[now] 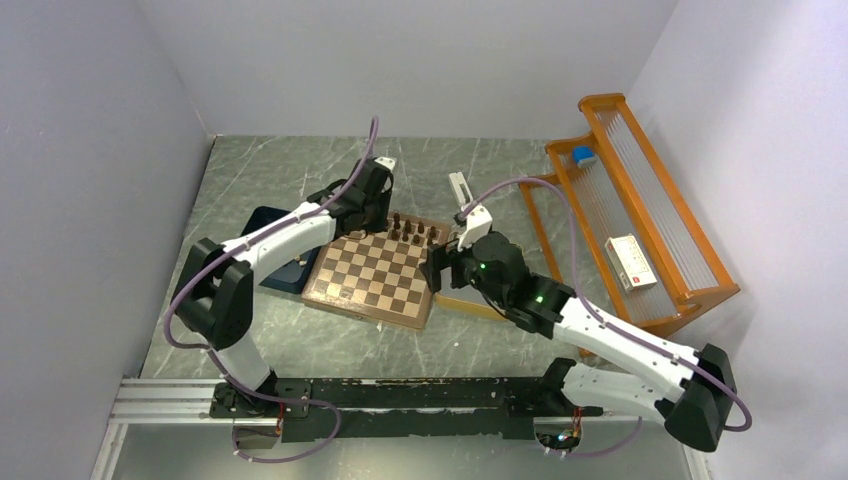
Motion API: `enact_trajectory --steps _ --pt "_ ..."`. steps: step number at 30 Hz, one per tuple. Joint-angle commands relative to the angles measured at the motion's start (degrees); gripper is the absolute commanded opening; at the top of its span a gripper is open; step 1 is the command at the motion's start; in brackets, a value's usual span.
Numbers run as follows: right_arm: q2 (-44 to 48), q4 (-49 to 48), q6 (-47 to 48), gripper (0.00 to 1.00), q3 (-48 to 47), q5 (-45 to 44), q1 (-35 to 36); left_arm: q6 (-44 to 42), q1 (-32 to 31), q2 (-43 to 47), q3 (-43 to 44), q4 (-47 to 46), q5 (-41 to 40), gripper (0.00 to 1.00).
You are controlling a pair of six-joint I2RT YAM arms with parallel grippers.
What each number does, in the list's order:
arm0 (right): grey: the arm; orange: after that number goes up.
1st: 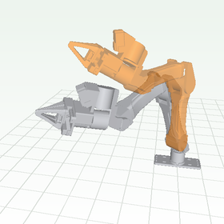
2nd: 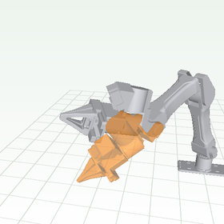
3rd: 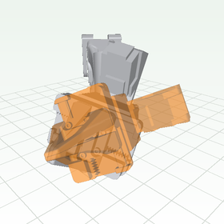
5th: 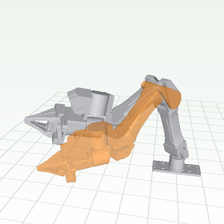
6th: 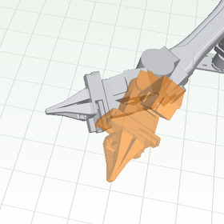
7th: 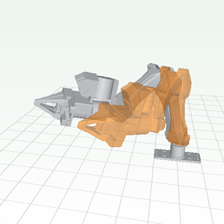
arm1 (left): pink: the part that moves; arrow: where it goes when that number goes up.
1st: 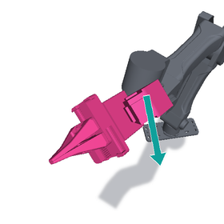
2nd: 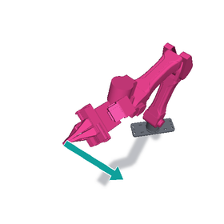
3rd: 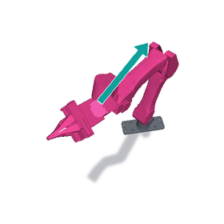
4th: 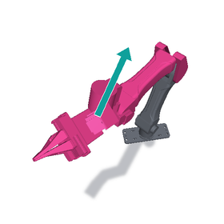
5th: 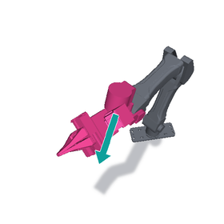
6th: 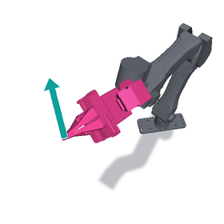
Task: Set up the chess pieces on the board
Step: Place the chess piece on the chessboard.
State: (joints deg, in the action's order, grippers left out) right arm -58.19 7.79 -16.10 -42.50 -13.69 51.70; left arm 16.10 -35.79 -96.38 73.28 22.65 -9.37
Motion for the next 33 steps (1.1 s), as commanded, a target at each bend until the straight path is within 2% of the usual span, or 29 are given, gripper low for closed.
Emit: enact_trajectory --steps 1,12,33 --pt "4.25 2.02 -0.40 1.00 0.71 -5.32 -0.12 -1.88 -0.81 -0.84 0.73 -3.87 -5.70 0.06" --pt "4.33 4.34 -0.16 1.00 0.00 -8.18 -0.11 -0.07 -0.95 -7.52 3.36 -4.98 -5.07 0.06" --pt "6.88 6.74 -0.45 1.00 1.44 -9.85 -0.11 -0.92 -1.12 -12.23 3.13 -7.46 -6.85 0.05"
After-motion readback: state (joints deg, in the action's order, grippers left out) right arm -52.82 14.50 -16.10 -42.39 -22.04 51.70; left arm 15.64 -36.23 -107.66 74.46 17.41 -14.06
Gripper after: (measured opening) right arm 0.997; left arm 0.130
